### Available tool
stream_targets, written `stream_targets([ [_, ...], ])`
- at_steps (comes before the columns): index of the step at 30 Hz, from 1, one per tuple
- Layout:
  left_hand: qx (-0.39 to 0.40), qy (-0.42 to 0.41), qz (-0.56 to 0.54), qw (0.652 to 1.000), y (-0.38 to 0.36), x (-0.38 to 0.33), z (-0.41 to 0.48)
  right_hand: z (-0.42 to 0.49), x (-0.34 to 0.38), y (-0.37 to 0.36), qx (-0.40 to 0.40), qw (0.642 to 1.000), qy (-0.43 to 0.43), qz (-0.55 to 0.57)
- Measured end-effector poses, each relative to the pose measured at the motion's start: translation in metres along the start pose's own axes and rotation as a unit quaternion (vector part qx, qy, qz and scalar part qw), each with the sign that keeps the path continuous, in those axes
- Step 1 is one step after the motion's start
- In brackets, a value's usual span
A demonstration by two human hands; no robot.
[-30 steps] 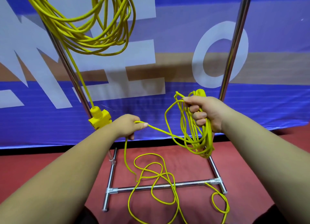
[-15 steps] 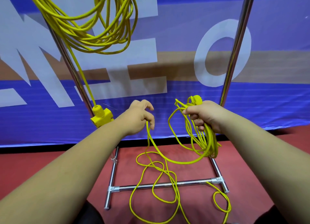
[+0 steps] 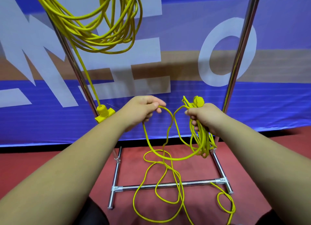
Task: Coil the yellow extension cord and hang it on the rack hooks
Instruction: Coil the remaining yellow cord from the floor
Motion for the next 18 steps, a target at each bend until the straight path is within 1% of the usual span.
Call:
stream_targets([
  [2,0.086,-0.026,-0.047,0.995,-0.011,-0.012,-0.008,0.003,-0.001,0.003,-0.008,0.999,0.006,0.030],
  [3,0.114,-0.043,-0.060,0.991,-0.014,-0.019,-0.012,0.003,0.000,0.003,-0.004,0.999,0.010,0.043],
  [4,0.124,-0.058,-0.071,0.988,-0.016,-0.024,-0.013,0.003,0.001,0.002,0.004,0.999,0.015,0.046],
  [6,0.099,-0.069,-0.117,0.986,-0.015,-0.027,-0.011,-0.001,0.004,-0.007,0.040,0.999,0.020,0.022],
  [8,0.054,-0.064,-0.158,0.984,-0.011,-0.022,-0.004,-0.010,0.005,-0.023,0.095,0.995,0.014,0.002],
  [11,0.023,-0.059,-0.174,0.983,-0.006,-0.007,0.003,-0.024,0.007,-0.046,0.168,0.986,0.000,0.010],
  [15,-0.002,-0.051,-0.137,0.989,0.007,0.019,0.009,-0.038,0.011,-0.058,0.188,0.980,-0.031,0.064],
  [18,-0.013,-0.042,-0.084,0.995,0.011,0.028,0.011,-0.045,0.010,-0.064,0.198,0.978,-0.045,0.058],
])
Point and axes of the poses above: each hand's wrist, its own z-axis towards the middle knuckle, its own y-axis out of the back of the hand, x = y × z, the point moved 9 cm from there along z, towards the middle knuckle, and after that the axes turned 8 degrees about -y, right-handed, at the moved point
